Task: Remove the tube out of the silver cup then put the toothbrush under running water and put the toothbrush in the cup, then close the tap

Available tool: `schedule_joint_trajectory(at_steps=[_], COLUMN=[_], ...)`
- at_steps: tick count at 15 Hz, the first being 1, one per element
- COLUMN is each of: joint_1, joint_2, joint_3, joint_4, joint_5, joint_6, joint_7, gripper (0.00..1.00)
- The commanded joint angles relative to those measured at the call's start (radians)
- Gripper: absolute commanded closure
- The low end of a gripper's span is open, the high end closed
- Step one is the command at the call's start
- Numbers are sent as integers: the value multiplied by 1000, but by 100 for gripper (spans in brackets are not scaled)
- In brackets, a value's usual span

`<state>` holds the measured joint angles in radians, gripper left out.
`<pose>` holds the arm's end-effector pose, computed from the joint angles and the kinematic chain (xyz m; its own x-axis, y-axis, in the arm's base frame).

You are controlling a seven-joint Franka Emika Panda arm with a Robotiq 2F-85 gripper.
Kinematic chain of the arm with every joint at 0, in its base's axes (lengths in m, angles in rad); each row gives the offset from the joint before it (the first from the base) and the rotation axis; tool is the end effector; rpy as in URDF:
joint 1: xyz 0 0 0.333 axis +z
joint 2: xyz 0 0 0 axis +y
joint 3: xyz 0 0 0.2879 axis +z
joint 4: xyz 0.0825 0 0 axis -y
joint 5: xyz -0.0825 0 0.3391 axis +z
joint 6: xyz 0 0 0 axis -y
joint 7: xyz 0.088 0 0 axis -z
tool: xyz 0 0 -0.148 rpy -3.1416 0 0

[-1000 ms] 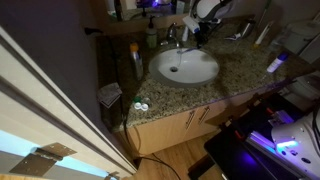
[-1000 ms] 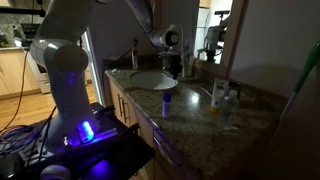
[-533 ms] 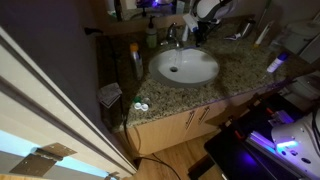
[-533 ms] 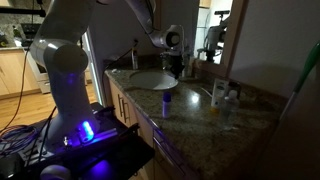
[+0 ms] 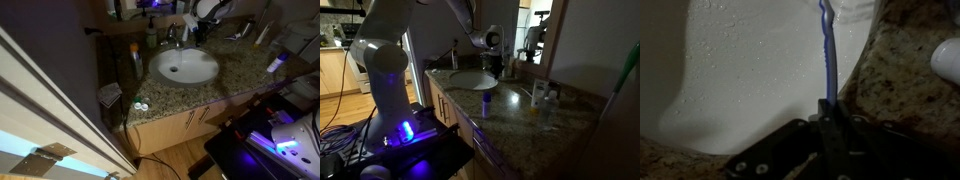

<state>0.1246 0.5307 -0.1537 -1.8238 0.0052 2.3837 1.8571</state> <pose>0.6081 -0.0138 0.2167 -0.2936 -0.9540 0.0610 -0.9553 0.2906 -0.0540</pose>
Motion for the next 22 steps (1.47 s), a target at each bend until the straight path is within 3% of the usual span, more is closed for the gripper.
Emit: schedule_joint_trajectory(at_steps=[1, 6, 7, 9, 10, 15, 22], joint_1=[-20, -17, -9, -10, -10, -30, -111], joint_2=[-2, -12, 0, -1, -1, -41, -71], joint_3=[20, 9, 10, 9, 9, 7, -58], joint_4=[3, -5, 1, 1, 1, -36, -59], joint_5=[8, -5, -6, -7, -7, -5, -12], joint_6=[-18, -25, -8, -8, -8, -41, -36], joint_7=[-22, -10, 3, 3, 3, -36, -26], gripper=[98, 98, 90, 90, 98, 98, 98])
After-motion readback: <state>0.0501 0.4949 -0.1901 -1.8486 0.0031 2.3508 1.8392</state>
